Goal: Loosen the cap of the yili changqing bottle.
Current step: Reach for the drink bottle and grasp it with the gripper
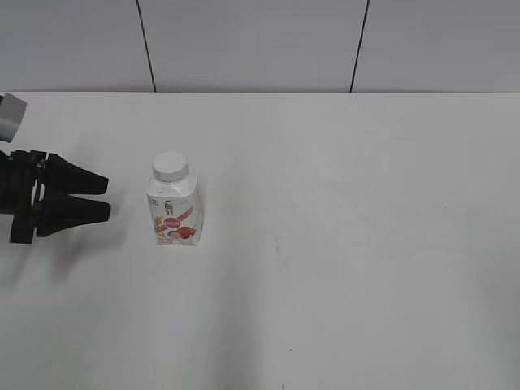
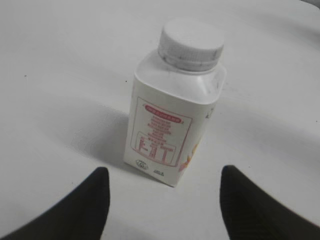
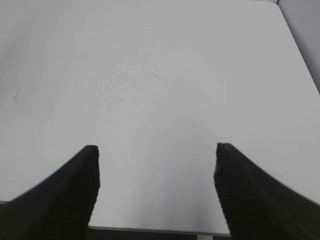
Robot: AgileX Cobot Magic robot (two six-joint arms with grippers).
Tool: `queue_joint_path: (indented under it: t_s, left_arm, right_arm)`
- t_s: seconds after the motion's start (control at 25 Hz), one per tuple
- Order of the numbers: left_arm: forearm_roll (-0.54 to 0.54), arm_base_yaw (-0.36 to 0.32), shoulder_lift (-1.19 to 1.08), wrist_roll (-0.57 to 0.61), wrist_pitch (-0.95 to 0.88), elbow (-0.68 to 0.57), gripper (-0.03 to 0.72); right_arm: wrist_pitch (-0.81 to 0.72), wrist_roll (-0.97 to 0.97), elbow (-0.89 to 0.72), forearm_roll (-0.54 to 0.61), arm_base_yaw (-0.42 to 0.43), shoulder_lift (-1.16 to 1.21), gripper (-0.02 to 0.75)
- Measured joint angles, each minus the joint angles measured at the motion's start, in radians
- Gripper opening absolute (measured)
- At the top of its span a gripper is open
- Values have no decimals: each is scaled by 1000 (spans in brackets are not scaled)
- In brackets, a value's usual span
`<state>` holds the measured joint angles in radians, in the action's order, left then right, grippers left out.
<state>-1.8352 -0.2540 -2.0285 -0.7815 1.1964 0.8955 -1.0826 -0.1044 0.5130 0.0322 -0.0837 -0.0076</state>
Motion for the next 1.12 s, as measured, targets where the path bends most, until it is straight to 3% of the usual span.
queue_joint_path:
  t_s: [0.28,0.96,1.12]
  left_arm:
    - [-2,2,-1,117,4,1,436]
    - [23,4,-1,164,5,7,436]
    - [31,4,-1,176,5,7,521]
  right_arm:
    - [0,0,0,0,0,0,565]
    - [0,0,0,0,0,0,565]
    - [0,0,0,0,0,0,565]
